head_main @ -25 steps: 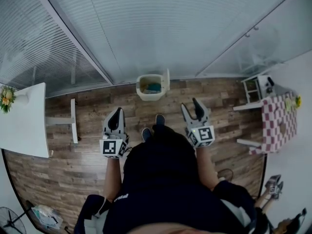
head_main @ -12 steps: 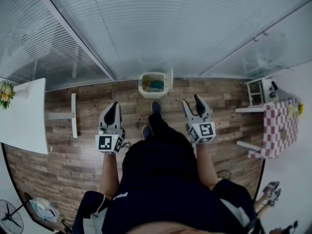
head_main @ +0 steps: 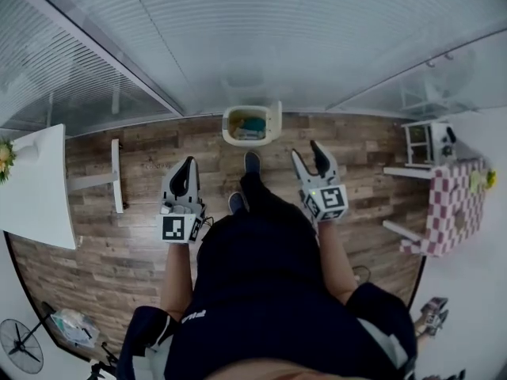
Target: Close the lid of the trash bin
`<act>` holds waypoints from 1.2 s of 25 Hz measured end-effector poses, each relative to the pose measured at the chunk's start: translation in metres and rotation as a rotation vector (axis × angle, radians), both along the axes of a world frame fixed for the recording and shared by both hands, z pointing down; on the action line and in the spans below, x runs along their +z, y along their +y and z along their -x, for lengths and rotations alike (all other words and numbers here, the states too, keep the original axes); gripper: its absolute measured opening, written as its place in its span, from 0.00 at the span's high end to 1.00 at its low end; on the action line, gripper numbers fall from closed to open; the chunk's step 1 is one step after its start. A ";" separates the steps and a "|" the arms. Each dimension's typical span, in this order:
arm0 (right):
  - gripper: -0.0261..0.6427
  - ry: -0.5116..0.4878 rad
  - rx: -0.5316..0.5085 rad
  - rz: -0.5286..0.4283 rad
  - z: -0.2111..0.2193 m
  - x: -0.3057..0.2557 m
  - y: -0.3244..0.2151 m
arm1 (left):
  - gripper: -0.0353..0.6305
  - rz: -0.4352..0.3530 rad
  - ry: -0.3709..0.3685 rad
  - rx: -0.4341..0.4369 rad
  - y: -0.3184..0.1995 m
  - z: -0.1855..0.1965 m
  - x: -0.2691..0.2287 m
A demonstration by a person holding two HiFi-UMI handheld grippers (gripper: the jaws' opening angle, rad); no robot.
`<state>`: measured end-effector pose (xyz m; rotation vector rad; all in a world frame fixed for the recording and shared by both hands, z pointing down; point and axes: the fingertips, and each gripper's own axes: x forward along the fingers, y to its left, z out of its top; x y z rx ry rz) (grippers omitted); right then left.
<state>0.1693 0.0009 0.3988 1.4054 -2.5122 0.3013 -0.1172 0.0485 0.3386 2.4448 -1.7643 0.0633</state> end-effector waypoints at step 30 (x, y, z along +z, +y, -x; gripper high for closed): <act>0.63 0.074 -0.098 0.253 0.021 0.194 -0.103 | 0.94 0.059 -0.033 -0.073 -0.083 -0.014 0.099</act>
